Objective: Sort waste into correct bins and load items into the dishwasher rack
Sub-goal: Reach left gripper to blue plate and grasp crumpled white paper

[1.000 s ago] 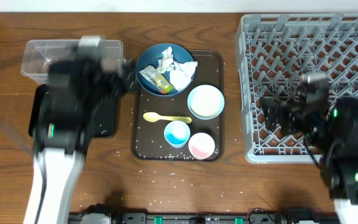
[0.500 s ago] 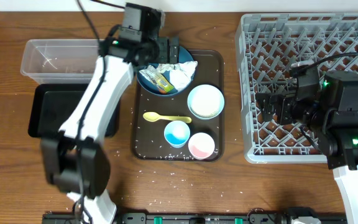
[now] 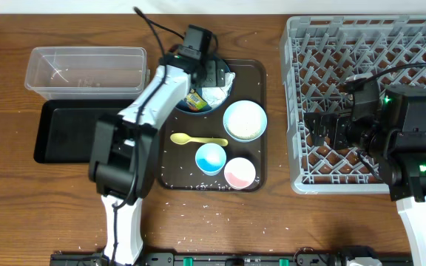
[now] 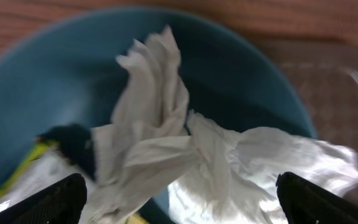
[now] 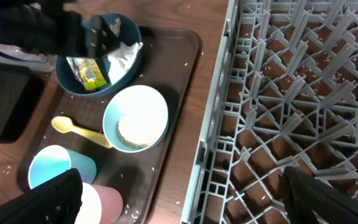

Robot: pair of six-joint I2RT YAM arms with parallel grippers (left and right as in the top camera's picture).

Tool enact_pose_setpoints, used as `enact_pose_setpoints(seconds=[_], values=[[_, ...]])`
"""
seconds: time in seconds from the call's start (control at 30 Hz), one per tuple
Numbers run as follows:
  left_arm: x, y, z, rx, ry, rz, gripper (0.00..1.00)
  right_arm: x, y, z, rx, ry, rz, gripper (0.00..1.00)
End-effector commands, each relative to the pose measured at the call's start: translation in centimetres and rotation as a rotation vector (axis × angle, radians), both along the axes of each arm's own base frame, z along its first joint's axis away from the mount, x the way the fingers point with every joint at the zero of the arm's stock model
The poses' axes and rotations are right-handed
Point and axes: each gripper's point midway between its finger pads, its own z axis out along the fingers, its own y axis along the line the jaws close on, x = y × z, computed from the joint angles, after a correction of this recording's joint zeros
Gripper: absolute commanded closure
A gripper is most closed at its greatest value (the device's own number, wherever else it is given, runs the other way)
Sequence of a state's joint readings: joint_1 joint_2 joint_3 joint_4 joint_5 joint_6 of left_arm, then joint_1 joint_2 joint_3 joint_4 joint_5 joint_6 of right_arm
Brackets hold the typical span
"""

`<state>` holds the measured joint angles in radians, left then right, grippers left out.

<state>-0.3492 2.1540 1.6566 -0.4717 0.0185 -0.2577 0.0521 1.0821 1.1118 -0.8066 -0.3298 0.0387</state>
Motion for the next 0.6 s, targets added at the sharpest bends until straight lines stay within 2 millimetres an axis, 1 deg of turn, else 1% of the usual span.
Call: enact_pose_setpoints(seconds=[0.0, 0.07, 0.1, 0.13, 0.17, 0.2, 0.23, 0.27, 0.3, 0.37, 0.43, 0.47, 0.53, 0.57], values=[[0.2, 0.4, -2.2, 0.064, 0.022, -0.021, 0.0, 0.0, 0.4, 0.8, 0.002, -0.019, 0.022, 0.01], [0.0, 0.5, -3.4, 0.072, 0.045, -0.021, 0.02, -0.1, 0.4, 0.8, 0.002, -0.019, 0.022, 0.01], [-0.1, 0.5, -3.8, 0.074, 0.052, -0.021, 0.04, -0.1, 0.4, 0.8, 0.002, -0.018, 0.022, 0.01], [-0.2, 0.5, -4.2, 0.077, 0.06, -0.021, 0.09, -0.1, 0.4, 0.8, 0.002, -0.019, 0.022, 0.01], [-0.2, 0.6, -4.4, 0.079, 0.063, -0.021, 0.16, -0.1, 0.4, 0.8, 0.002, -0.018, 0.022, 0.01], [-0.2, 0.5, -4.4, 0.078, 0.062, -0.021, 0.26, -0.1, 0.4, 0.8, 0.002, -0.017, 0.022, 0.01], [-0.1, 0.5, -4.4, 0.077, 0.059, -0.021, 0.39, -0.1, 0.4, 0.7, 0.002, -0.016, 0.022, 0.01], [0.0, 0.5, -4.3, 0.075, 0.053, -0.021, 0.5, -0.1, 0.4, 0.7, 0.001, -0.015, 0.022, 0.01], [0.2, 0.4, -4.2, 0.073, 0.047, -0.021, 0.57, -0.1, 0.4, 0.7, 0.001, -0.014, 0.022, 0.01], [0.3, 0.4, -4.1, 0.07, 0.042, -0.019, 0.74, -0.1, 0.4, 0.7, 0.001, -0.014, 0.022, 0.01], [0.2, 0.3, -3.5, 0.062, 0.037, -0.019, 0.87, -0.1, 0.4, 0.7, 0.001, -0.014, 0.022, 0.01], [0.2, 0.1, -2.8, 0.048, 0.031, -0.018, 0.92, -0.1, 0.4, 0.7, 0.001, -0.014, 0.022, 0.01], [0.2, 0.2, -0.9, 0.016, 0.013, 0.017, 0.94, -0.1, 0.4, 0.7, 0.001, -0.015, 0.022, 0.01], [0.3, 0.3, 0.3, 0.0, -0.001, 0.038, 0.94, -0.1, 0.4, 0.7, 0.001, -0.015, 0.022, 0.01]])
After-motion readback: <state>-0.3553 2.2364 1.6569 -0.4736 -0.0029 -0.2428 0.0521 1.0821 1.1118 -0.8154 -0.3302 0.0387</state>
